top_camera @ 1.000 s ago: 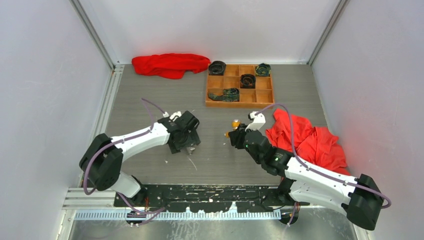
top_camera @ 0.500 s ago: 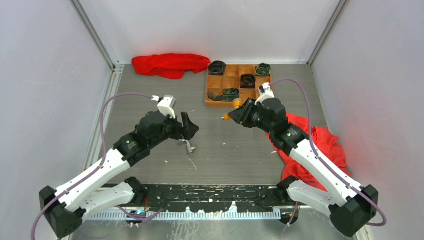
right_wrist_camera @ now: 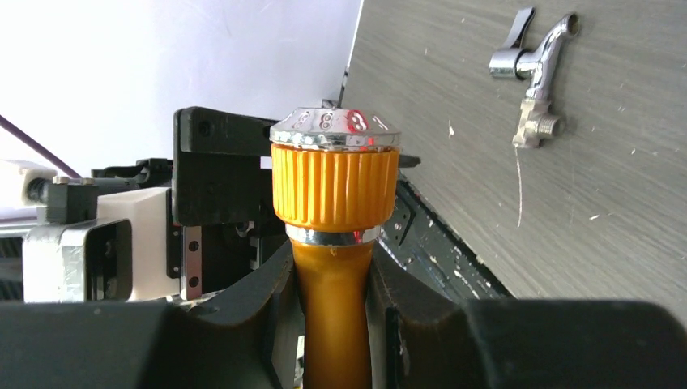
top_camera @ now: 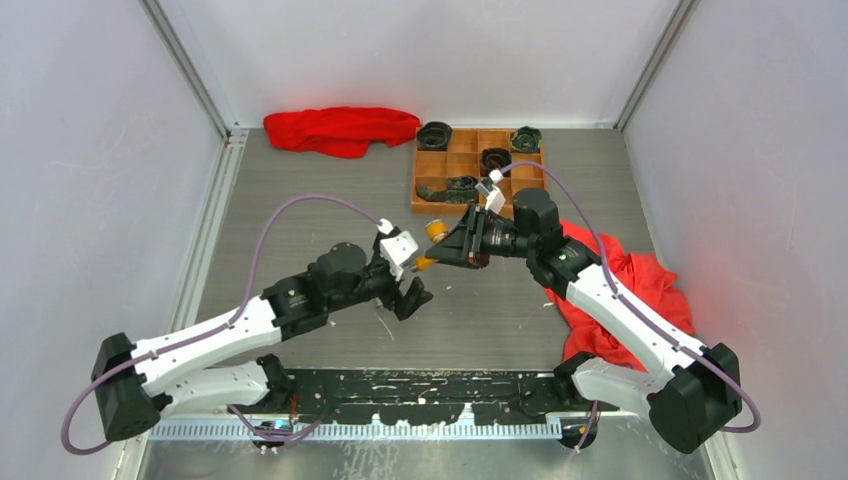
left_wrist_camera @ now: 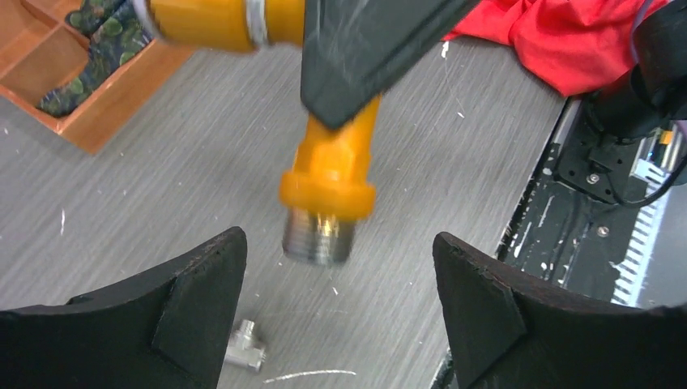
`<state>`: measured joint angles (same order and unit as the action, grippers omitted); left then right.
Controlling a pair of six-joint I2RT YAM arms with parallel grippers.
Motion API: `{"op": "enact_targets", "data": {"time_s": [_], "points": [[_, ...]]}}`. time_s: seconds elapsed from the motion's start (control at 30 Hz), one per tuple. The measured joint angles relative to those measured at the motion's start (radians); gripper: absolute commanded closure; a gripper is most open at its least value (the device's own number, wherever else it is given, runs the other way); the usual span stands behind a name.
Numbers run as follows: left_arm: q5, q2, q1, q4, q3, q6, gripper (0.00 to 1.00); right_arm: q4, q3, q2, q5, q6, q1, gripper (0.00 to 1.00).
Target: Install the water faucets
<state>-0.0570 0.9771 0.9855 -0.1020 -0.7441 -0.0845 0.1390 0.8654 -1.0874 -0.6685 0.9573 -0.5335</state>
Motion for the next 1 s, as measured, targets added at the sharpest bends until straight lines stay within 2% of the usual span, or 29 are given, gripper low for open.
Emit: {"op": "enact_targets", "data": {"time_s": [0.17, 0.23, 0.33, 0.4, 0.53, 0.57, 0.6, 0.67, 0.77, 0.87, 1.0], "points": [[0.031, 0.067, 0.03, 0.04, -0.028, 0.053, 0.22, -0.013, -0.021, -0.007, -0.043, 0.015, 0.0, 1.0], [0.042, 0.076, 0.034, 0.048, -0.037, 0.067, 0.28, -0.013, -0.026, -0.011, -0.052, 0.014, 0.0, 1.0], [0.056, 0.084, 0.037, 0.063, -0.051, 0.076, 0.45, -0.013, -0.029, -0.014, -0.062, 0.014, 0.0, 1.0], [0.063, 0.09, 0.038, 0.069, -0.061, 0.086, 0.6, -0.014, -0.029, -0.015, -0.066, 0.014, 0.0, 1.0], [0.064, 0.101, 0.042, 0.069, -0.075, 0.082, 0.98, -0.02, -0.029, -0.015, -0.068, 0.012, 0.0, 1.0], [0.064, 0.104, 0.042, 0.068, -0.078, 0.085, 1.0, -0.019, -0.03, -0.015, -0.069, 0.011, 0.001, 1.0], [0.064, 0.106, 0.042, 0.066, -0.08, 0.082, 1.0, -0.019, -0.03, -0.015, -0.069, 0.011, 0.002, 0.92], [0.066, 0.112, 0.042, 0.046, -0.094, 0.069, 1.0, -0.026, -0.03, -0.019, -0.072, 0.01, 0.004, 0.53], [0.072, 0.111, 0.042, 0.013, -0.115, 0.056, 1.0, -0.032, -0.026, -0.024, -0.096, -0.019, 0.006, 0.26], [0.07, 0.093, 0.041, -0.037, -0.129, 0.034, 1.0, 0.019, 0.011, -0.03, -0.119, -0.09, 0.012, 0.16], [-0.047, 0.042, -0.021, -0.166, -0.171, -0.013, 1.0, 0.08, 0.071, -0.003, -0.142, -0.214, 0.053, 0.12]]}}
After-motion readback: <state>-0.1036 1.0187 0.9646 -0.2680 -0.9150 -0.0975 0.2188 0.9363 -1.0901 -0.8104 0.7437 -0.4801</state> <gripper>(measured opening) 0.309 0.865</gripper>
